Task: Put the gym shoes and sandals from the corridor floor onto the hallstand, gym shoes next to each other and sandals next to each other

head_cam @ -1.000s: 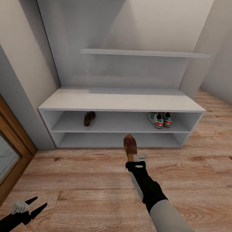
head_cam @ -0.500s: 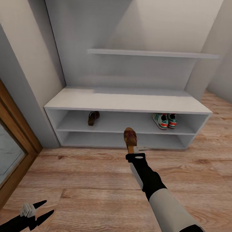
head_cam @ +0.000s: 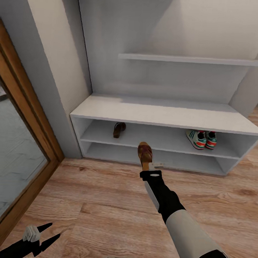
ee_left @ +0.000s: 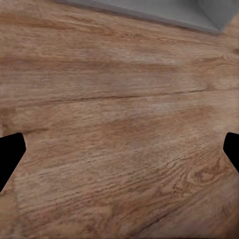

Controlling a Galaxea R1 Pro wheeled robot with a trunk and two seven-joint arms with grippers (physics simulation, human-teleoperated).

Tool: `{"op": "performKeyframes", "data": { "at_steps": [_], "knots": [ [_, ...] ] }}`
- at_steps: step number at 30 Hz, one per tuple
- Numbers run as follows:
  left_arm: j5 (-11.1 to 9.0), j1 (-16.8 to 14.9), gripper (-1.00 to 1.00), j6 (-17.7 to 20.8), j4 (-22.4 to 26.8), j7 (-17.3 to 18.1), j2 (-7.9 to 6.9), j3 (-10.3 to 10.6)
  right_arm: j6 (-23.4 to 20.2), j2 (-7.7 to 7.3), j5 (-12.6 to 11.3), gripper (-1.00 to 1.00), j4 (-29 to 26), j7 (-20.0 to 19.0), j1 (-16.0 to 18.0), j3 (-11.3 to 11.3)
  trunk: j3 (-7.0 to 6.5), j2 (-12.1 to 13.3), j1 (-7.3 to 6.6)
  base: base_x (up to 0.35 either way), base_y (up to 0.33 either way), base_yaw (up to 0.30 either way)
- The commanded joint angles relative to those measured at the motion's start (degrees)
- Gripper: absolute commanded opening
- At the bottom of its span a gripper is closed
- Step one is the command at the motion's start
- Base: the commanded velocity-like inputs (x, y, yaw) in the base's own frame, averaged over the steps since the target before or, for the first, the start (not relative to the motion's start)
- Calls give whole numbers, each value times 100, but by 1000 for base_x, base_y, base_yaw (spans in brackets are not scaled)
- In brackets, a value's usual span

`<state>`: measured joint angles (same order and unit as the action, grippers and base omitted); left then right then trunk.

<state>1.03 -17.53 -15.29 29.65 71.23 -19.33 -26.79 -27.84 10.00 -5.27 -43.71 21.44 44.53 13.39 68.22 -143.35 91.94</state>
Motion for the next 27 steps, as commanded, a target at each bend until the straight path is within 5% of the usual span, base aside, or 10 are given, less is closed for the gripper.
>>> {"op": "performKeyframes", "data": {
  "at_steps": [1,15,27],
  "knots": [
    [11,-5,100,-30,-3,22,4,-19,-11,0,-70,-100,-6,62,3,14,8,-2,-1,0,0,271],
    [12,-5,100,-35,4,105,8,-28,-11,0,-55,-100,20,67,3,7,81,-2,-1,39,0,224],
    [33,-4,100,-6,-5,282,8,-36,-19,0,-50,-100,80,142,3,-194,91,-2,-1,103,0,22]
  ]
}}
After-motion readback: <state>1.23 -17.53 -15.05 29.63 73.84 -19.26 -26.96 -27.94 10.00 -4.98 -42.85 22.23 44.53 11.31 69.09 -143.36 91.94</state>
